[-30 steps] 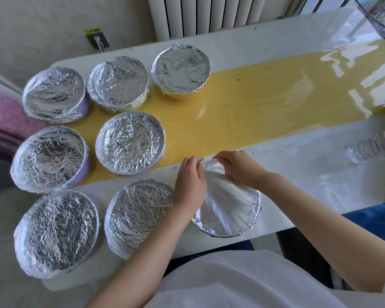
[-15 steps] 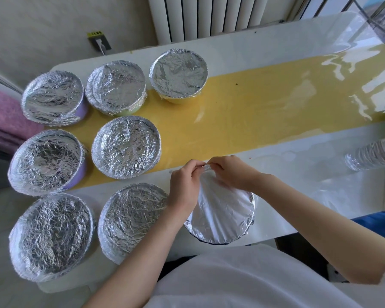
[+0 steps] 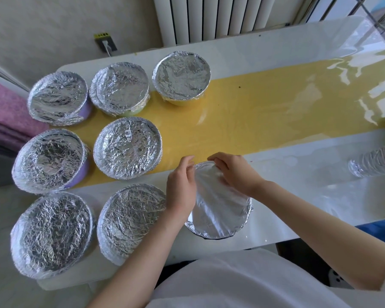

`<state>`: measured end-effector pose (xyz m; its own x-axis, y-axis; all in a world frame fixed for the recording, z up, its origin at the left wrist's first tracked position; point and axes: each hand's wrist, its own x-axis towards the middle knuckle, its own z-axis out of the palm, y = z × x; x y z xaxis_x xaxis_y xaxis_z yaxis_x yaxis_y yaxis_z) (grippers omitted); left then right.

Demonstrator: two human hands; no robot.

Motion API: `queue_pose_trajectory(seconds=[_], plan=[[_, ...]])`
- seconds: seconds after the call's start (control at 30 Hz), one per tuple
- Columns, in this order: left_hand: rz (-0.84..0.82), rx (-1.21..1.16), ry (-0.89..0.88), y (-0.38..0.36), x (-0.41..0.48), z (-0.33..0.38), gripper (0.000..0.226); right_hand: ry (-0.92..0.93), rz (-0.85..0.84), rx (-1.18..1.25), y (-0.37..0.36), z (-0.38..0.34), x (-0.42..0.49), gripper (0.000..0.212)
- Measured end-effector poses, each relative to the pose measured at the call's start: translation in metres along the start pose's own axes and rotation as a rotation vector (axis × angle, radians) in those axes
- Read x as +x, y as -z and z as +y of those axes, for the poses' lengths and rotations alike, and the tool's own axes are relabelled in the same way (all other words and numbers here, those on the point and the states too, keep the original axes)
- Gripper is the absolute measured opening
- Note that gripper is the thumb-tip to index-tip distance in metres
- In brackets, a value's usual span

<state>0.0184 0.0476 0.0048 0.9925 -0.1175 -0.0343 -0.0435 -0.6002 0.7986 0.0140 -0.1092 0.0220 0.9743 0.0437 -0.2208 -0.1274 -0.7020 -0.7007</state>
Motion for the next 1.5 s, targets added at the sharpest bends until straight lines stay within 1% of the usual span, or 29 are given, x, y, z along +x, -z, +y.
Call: queue_pose_trajectory(seconds=[0.13,0.27,0.43,0.5,0.57,0.7,0.83,0.9,1.03,1.17,1.33,1.5], plan=[[-0.06,0.021,0.037,-0.001,0.002,0.0,0.023,-0.034,-0.006,-0.027,-0.003,0.007,0.0,0.029],[-0.114,0.051,0.054,0.0,0.008,-0.003,0.019,-0.075,-0.09,-0.105,-0.001,0.007,0.005,0.03],[-0.101,0.044,0.035,0.0,0.012,-0.001,0.017,-0.07,-0.163,-0.155,0.002,0.003,0.014,0.033],[-0.069,0.041,0.016,0.0,0.015,0.001,0.018,-0.053,-0.134,-0.133,0.003,0.001,0.017,0.032],[-0.022,0.034,-0.007,0.001,0.019,0.004,0.018,-0.027,-0.07,-0.12,0.004,-0.001,0.021,0.031],[0.091,0.032,-0.086,0.001,0.031,0.013,0.017,0.075,0.034,-0.15,0.009,-0.006,0.033,0.03],[0.143,0.076,-0.194,0.005,0.034,0.012,0.02,0.127,0.004,-0.203,0.016,-0.009,0.041,0.028],[0.154,0.076,-0.239,0.005,0.033,0.011,0.022,0.161,0.009,-0.225,0.015,-0.008,0.039,0.031],[0.157,0.075,-0.275,0.003,0.031,0.011,0.025,0.152,0.051,-0.167,0.013,-0.005,0.034,0.035],[0.154,0.068,-0.272,0.005,0.034,0.012,0.024,0.2,-0.001,-0.187,0.014,-0.006,0.038,0.039],[0.164,0.004,-0.162,0.001,0.028,0.012,0.021,0.193,-0.02,-0.239,0.014,-0.009,0.036,0.042],[0.152,0.028,-0.159,-0.001,0.025,0.01,0.02,0.175,-0.032,-0.156,0.01,-0.007,0.032,0.032]])
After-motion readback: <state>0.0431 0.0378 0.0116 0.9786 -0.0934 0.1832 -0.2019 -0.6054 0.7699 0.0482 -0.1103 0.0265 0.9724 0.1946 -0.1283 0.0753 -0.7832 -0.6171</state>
